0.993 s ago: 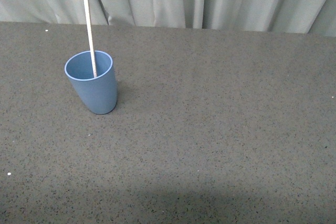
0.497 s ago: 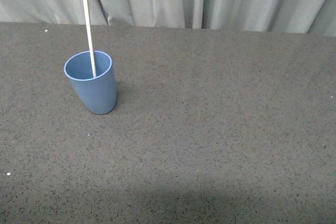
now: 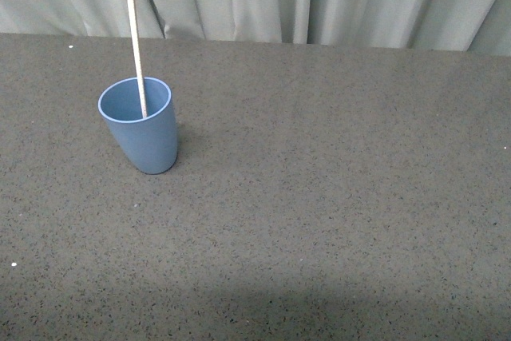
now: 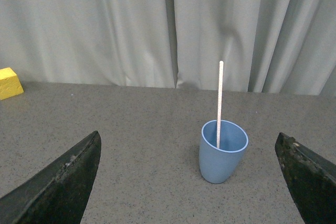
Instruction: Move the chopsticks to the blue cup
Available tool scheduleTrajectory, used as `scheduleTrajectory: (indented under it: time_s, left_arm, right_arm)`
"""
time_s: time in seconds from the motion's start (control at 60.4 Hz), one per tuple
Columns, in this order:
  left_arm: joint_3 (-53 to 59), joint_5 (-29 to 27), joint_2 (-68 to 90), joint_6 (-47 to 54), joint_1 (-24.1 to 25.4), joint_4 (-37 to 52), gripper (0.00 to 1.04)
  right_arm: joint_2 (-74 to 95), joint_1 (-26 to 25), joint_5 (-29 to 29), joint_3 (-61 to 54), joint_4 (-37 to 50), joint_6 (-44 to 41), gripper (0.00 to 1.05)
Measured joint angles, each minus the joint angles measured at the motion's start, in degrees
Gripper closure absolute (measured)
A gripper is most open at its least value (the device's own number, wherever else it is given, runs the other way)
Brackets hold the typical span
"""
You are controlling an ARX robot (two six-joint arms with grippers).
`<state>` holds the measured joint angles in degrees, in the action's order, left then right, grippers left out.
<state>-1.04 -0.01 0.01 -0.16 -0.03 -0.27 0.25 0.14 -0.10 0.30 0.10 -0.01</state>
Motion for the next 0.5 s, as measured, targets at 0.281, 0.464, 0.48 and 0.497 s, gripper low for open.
scheduleTrajectory:
  time_s: [0.281, 0.464, 0.48, 0.497]
  left_arm:
    - [0.0, 0.0, 0.0, 0.0, 0.0, 0.0, 0.07]
    - [0.0, 0.0, 0.0, 0.0, 0.0, 0.0, 0.07]
    - [0.0, 0.0, 0.0, 0.0, 0.0, 0.0, 0.07]
    - [0.0, 0.0, 0.0, 0.0, 0.0, 0.0, 0.07]
  right_arm:
    - [0.0, 0.0, 0.0, 0.0, 0.0, 0.0, 0.09]
    - [0.0, 0.0, 0.0, 0.0, 0.0, 0.0, 0.09]
    - [0.0, 0.0, 0.0, 0.0, 0.0, 0.0, 0.09]
    - [0.0, 0.0, 0.0, 0.0, 0.0, 0.0, 0.09]
